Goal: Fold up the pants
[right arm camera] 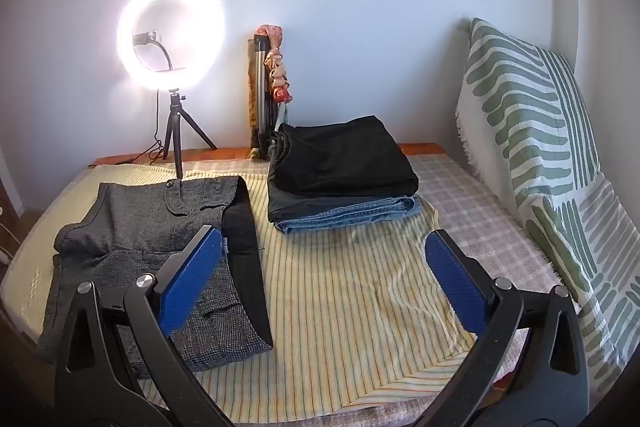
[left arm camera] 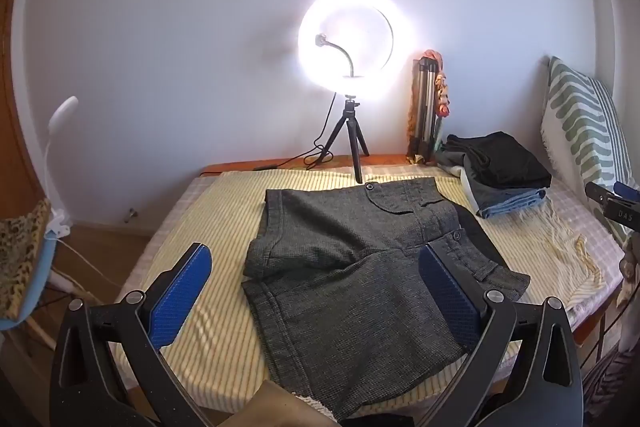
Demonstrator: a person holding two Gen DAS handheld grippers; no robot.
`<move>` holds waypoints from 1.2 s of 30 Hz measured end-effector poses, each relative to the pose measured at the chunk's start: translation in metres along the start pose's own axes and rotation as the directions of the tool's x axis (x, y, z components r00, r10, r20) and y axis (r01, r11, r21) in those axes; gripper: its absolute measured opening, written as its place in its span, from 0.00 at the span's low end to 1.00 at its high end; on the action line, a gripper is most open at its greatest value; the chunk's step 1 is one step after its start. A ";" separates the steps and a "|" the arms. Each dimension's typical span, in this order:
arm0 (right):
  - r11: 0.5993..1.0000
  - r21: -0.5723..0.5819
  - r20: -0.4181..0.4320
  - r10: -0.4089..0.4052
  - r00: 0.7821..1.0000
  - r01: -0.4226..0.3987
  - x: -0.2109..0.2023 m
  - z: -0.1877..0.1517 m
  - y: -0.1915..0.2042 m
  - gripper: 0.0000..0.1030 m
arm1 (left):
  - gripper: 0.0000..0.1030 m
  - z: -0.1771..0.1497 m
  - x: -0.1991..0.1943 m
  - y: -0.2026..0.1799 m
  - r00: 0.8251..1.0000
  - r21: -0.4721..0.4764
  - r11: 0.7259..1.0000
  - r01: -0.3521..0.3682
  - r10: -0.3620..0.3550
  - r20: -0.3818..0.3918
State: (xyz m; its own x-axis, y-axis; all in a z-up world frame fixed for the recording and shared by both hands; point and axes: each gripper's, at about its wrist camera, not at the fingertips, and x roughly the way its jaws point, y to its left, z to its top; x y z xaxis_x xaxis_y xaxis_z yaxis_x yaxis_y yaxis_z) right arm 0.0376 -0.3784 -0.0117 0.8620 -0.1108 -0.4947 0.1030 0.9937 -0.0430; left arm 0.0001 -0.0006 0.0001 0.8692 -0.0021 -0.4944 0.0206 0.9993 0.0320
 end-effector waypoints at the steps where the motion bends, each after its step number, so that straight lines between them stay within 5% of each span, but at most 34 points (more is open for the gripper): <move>1: 1.000 0.001 0.001 -0.001 1.000 0.001 0.000 0.000 0.000 1.00 | 1.00 0.000 0.000 0.000 1.000 0.002 1.000 0.002 -0.002 0.000; 36: 1.000 0.002 -0.002 0.007 1.000 -0.007 0.003 0.000 0.003 1.00 | 1.00 0.014 -0.005 -0.010 1.000 -0.004 1.000 -0.007 0.007 0.012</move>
State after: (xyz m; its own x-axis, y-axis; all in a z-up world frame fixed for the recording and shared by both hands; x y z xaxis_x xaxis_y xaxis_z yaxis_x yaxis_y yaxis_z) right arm 0.0403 -0.3754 -0.0135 0.8615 -0.1042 -0.4970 0.0982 0.9944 -0.0382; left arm 0.0025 -0.0114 0.0146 0.8751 0.0043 -0.4839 0.0128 0.9994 0.0319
